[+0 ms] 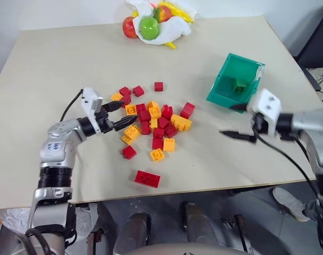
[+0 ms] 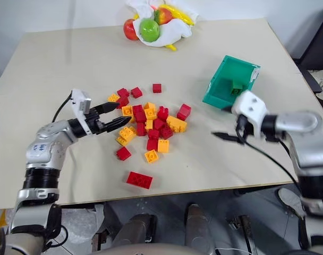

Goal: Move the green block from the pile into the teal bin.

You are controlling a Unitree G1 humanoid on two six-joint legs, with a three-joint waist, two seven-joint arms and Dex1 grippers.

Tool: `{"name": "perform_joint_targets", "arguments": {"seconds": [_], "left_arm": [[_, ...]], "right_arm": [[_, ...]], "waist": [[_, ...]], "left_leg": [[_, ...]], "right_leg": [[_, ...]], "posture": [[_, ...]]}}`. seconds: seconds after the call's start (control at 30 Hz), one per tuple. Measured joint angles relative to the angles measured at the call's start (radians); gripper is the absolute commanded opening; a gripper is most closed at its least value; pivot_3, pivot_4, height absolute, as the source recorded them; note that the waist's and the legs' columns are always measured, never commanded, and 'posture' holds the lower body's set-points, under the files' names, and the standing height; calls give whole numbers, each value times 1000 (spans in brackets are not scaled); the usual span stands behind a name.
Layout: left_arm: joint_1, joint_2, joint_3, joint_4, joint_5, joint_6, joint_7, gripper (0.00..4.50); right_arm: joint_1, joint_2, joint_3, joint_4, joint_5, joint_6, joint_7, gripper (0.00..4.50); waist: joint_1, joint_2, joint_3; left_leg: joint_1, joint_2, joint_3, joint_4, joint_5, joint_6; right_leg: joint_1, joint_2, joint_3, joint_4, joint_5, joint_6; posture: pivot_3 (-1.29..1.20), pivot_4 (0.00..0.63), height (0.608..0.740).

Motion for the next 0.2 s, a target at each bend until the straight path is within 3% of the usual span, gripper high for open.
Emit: {"name": "perform_joint_targets", "arguments": {"seconds": [0.2], "left_arm": [[47, 96, 24, 87, -3, -66, -127, 4500]], "right_arm": [[97, 26, -68, 2, 67, -37, 10, 4463]], "waist": [[12, 1, 1]], "left_leg": [[15, 1, 0, 1, 0, 0]], "right_leg": [[16, 0, 0, -6, 1, -1]], "posture": [[0, 150, 740]]}}
